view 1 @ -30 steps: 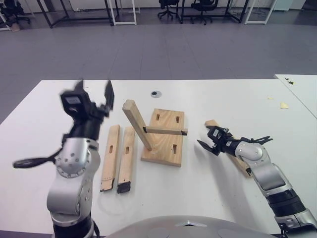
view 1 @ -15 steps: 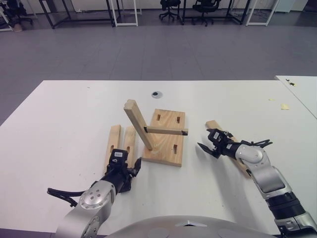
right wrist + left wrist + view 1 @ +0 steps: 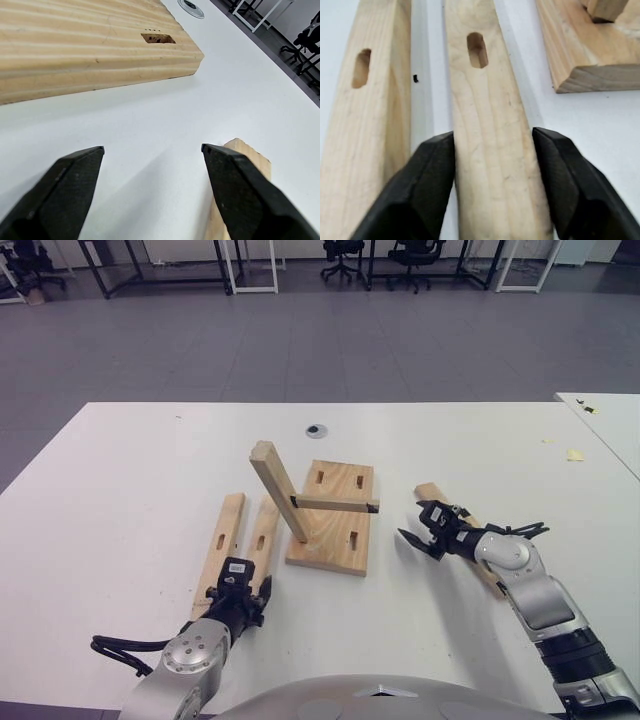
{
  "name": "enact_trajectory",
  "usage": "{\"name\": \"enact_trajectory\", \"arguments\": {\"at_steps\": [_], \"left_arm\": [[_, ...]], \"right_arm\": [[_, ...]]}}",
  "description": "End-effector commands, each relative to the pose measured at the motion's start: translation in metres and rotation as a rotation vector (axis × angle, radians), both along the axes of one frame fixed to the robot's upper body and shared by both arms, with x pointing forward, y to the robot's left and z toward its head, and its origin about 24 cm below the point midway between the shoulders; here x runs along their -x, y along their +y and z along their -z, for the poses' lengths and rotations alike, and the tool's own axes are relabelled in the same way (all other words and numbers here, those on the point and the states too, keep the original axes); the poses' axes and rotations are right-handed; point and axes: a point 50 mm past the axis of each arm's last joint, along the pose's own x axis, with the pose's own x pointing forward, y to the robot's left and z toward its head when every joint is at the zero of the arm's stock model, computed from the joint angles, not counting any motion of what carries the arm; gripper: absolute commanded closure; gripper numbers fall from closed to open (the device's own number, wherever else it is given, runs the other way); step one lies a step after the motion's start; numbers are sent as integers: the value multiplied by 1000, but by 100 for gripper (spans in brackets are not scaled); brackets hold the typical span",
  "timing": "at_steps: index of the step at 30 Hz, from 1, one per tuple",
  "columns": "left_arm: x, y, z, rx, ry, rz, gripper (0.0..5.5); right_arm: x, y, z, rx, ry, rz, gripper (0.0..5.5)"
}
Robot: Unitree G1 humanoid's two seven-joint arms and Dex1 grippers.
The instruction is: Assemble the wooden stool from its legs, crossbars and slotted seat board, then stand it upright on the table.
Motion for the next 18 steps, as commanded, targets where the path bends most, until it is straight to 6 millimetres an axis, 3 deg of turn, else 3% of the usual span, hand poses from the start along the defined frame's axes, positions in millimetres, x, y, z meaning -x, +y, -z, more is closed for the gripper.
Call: {"name": "enact_trajectory", "arguments": {"at_steps": [1,3,4,7,10,14,18], "left_arm": [[-8,3,-1,3,-43,10,342],[-19,6,-8,9,-116,11,342],[-33,8,-23,31,-216,6,342],[-91,33,-93,-33,-588,6,342],[-134,41,-143,-14,-818,165,342],[-166,21,-181,80,-1004,394,342],[-174,-15,-196,118,-1098,597,342]], "right_arm": [[-12,-3,-14,-56,-38,58,185],[-21,-9,-29,-121,-75,108,185],[-29,-12,-42,-170,-108,139,185],[-62,-16,-108,-436,-245,201,185],[-85,9,-170,-862,-247,135,185],[-97,60,-232,-1260,-95,-112,185],[-98,76,-265,-1455,12,-230,185]]}}
